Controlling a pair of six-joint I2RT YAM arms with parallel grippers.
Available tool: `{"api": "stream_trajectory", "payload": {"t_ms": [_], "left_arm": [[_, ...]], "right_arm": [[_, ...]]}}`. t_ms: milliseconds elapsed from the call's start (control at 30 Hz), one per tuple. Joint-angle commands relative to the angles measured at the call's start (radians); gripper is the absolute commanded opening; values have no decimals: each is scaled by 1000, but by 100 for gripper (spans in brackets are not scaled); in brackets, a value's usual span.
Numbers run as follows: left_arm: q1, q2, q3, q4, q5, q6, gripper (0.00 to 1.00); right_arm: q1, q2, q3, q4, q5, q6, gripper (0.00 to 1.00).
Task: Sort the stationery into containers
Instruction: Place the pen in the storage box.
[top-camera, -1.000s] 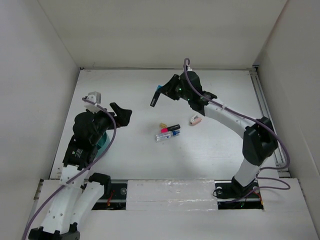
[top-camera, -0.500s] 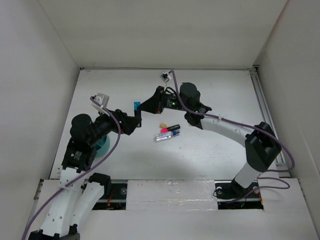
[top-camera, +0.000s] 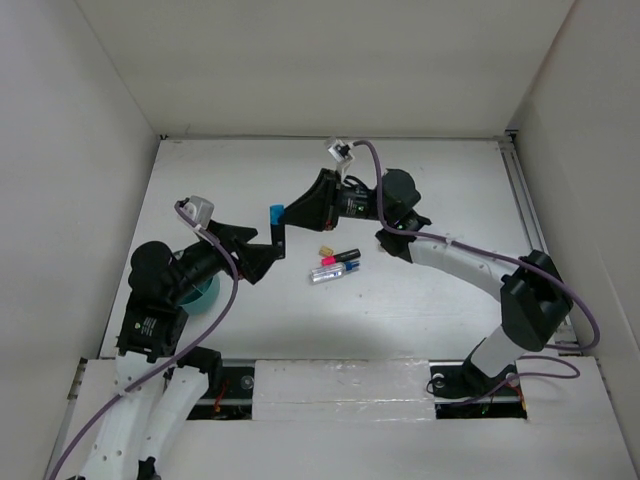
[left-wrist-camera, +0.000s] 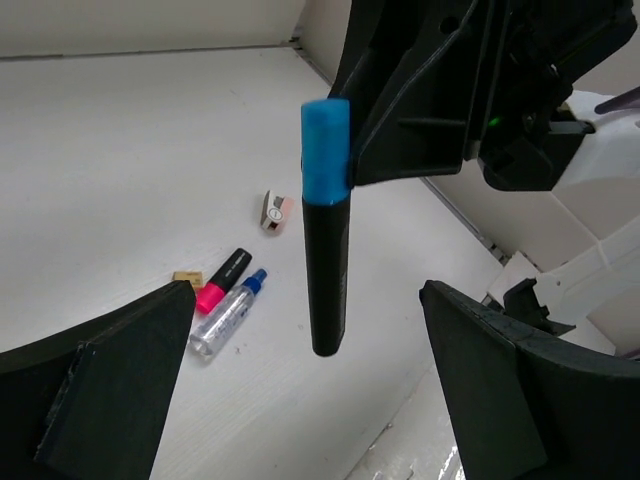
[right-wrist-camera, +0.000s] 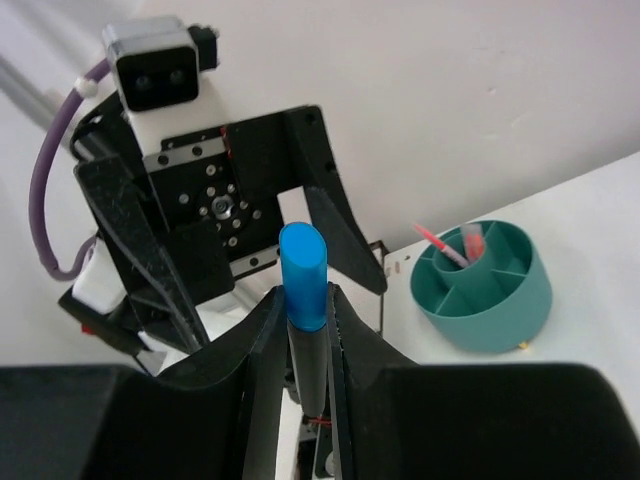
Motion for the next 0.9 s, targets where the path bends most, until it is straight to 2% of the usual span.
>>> {"api": "stream_trajectory", "payload": {"t_ms": [0, 100, 133, 167, 367, 400, 433, 600, 700, 800, 867], "left_arm": [[-4, -23, 8, 67, 42, 16, 94], [-4, -23, 8, 67, 62, 16, 84], [-4, -14, 8, 67, 62, 16, 84], [-4, -13, 8, 67, 62, 16, 79], [-4, -13, 8, 77, 85, 16, 66], [-4, -13, 8, 86, 85, 16, 62], [-4, -23, 8, 86, 94, 16, 54], [-4, -23, 8, 86, 114, 16, 23], [-4, -23, 8, 86, 136, 25, 16], [-4, -23, 8, 86, 145, 25, 0], [-4, -23, 8, 95, 145, 25, 0]], "right_arm": [[35, 10, -15, 170, -78, 28, 0], [54, 22, -15, 221, -101, 49, 0], [63, 22, -15, 221, -102, 49, 0], [63, 22, -15, 230, -102, 49, 0], [95, 53, -6, 257, -126, 60, 0], [95, 53, -6, 269, -126, 72, 0], [95, 63, -6, 281, -126, 85, 0], [104, 82, 5, 281, -135, 85, 0], [104, 91, 15, 299, -135, 104, 0], [104, 91, 34, 312, -135, 118, 0], [104, 102, 43, 321, -146, 132, 0]]}}
